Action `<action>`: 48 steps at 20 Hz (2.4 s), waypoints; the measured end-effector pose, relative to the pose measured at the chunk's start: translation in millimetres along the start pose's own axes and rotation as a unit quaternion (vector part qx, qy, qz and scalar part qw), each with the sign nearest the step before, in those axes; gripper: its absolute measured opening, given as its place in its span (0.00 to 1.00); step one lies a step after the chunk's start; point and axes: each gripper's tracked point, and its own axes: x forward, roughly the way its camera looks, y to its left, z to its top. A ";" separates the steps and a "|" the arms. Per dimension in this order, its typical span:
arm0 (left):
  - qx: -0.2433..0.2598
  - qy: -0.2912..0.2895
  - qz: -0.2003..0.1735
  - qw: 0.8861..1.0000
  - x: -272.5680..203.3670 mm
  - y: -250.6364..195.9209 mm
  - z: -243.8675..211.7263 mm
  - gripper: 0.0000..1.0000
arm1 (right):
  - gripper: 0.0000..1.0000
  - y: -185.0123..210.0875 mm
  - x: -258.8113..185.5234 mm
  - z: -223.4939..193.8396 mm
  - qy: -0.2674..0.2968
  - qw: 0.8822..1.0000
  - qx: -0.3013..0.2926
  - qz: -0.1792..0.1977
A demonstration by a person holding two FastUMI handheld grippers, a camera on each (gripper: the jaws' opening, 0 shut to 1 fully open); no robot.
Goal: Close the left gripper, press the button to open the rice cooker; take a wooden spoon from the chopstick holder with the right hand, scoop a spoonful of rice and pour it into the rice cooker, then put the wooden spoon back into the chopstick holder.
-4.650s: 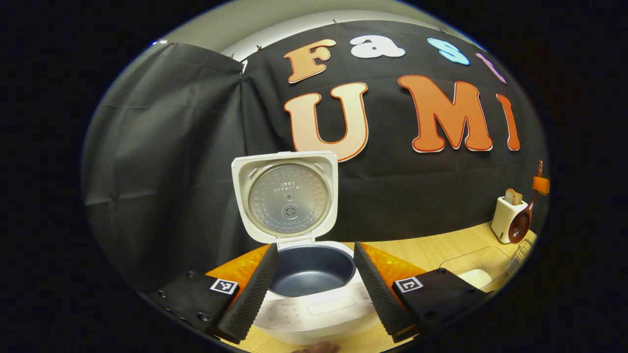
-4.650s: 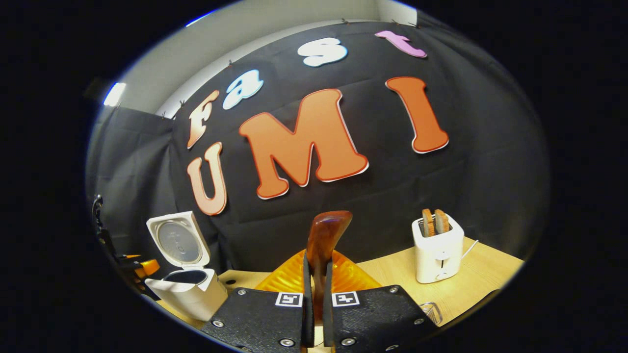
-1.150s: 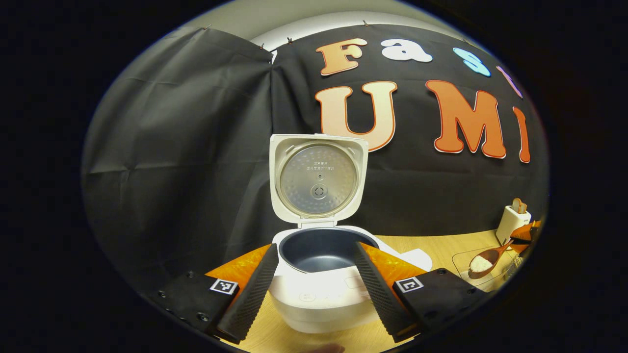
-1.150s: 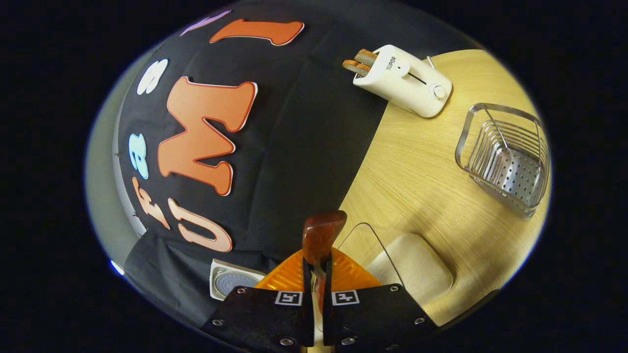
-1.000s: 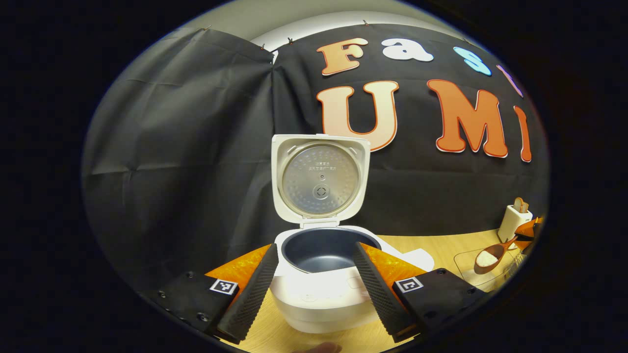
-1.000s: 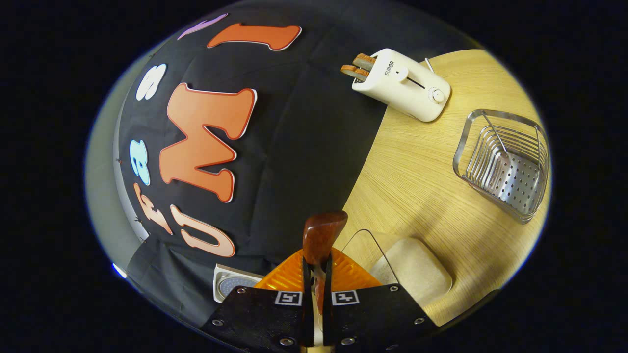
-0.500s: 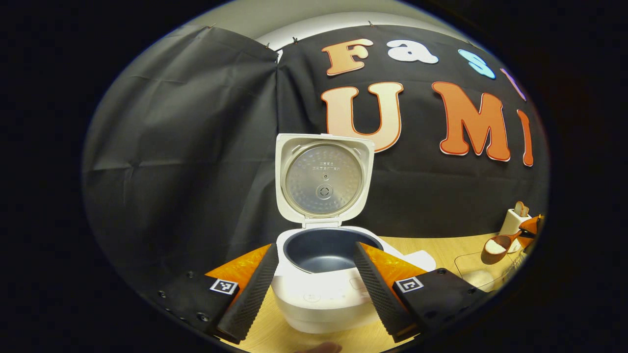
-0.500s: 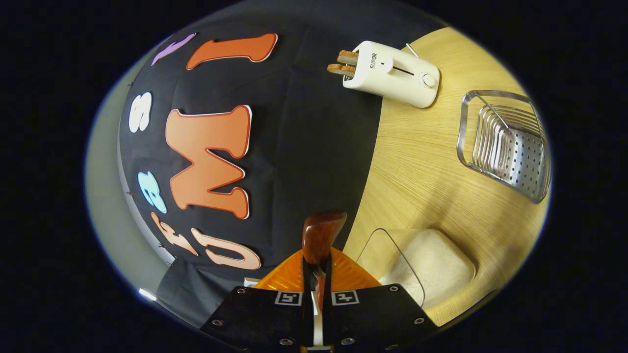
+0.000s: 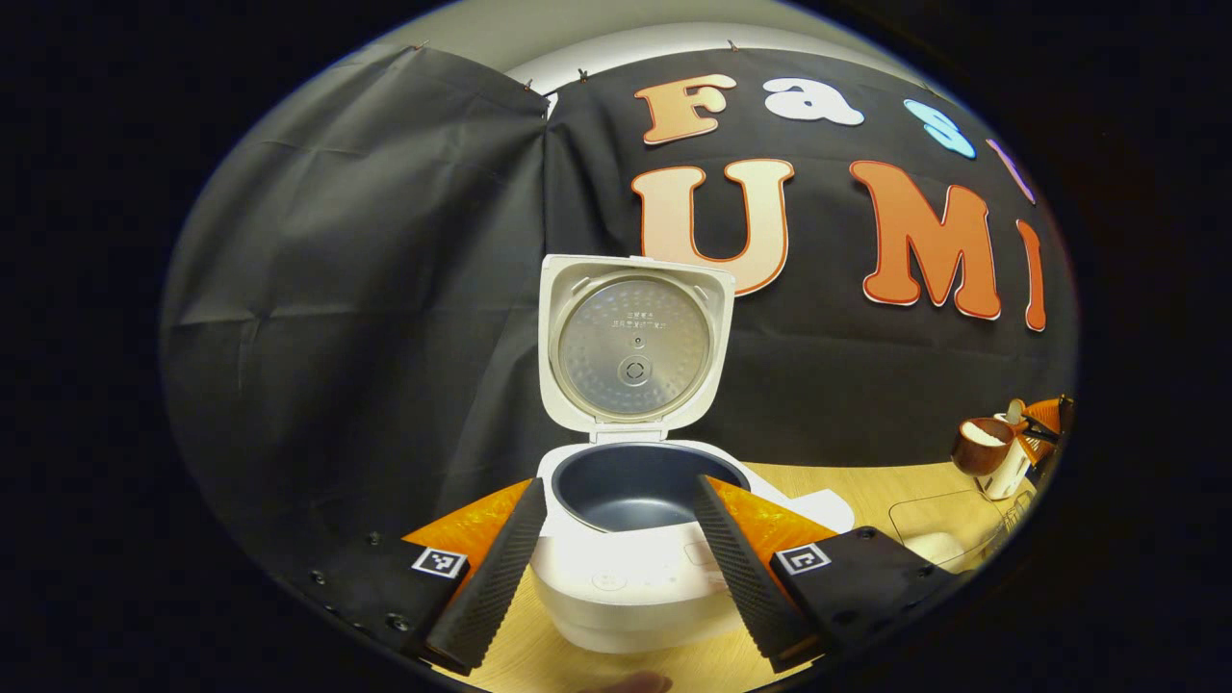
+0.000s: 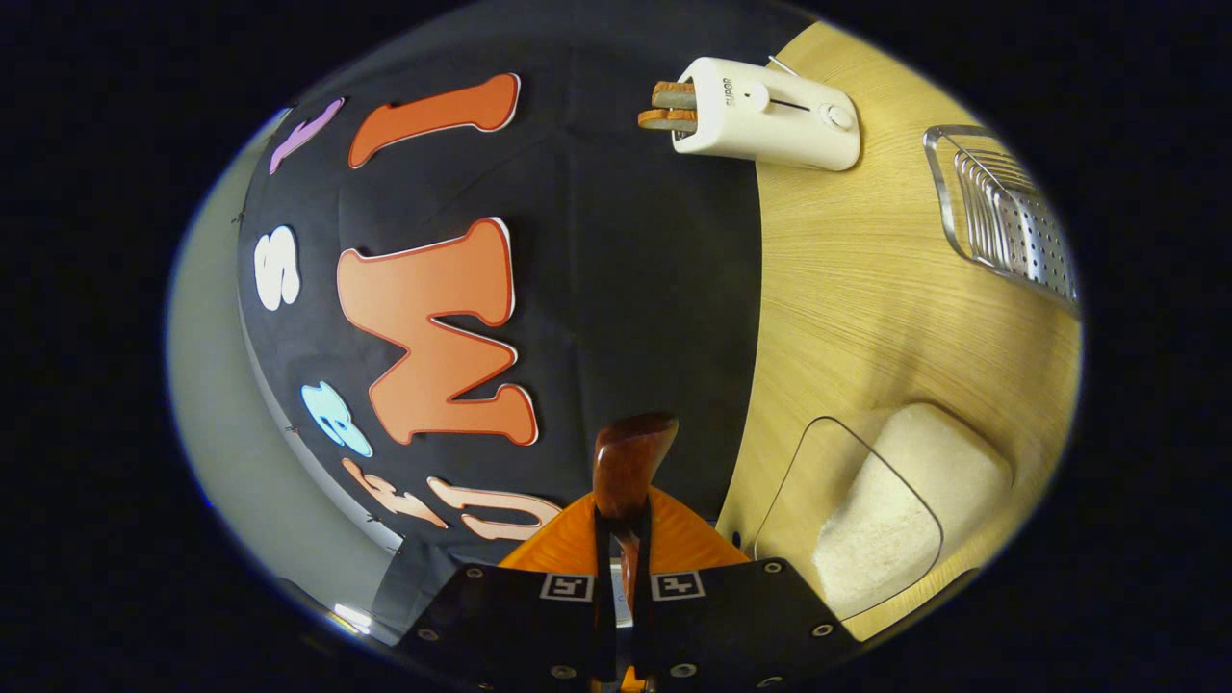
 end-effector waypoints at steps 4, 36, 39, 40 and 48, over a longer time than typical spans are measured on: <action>-0.002 0.000 -0.001 1.000 -0.6 1.9 -0.5 1.00 | 0.07 17.4 12.4 -21.2 0.019 1.000 0.013 0.015; -0.019 0.008 0.034 0.999 8.1 48.2 -13.9 0.97 | 0.07 44.8 182.6 -274.5 0.147 0.920 -0.358 0.058; -0.024 0.015 0.041 0.999 11.0 52.5 -19.7 0.97 | 0.07 39.6 184.7 -287.2 0.158 0.898 -0.405 0.069; -0.024 0.016 0.042 0.999 13.2 55.6 -21.1 0.98 | 0.07 39.7 185.2 -290.2 0.160 0.890 -0.421 0.076; -0.014 0.012 0.038 0.999 9.3 55.5 -15.3 0.98 | 0.07 64.5 165.6 -314.1 0.157 0.814 -0.538 0.150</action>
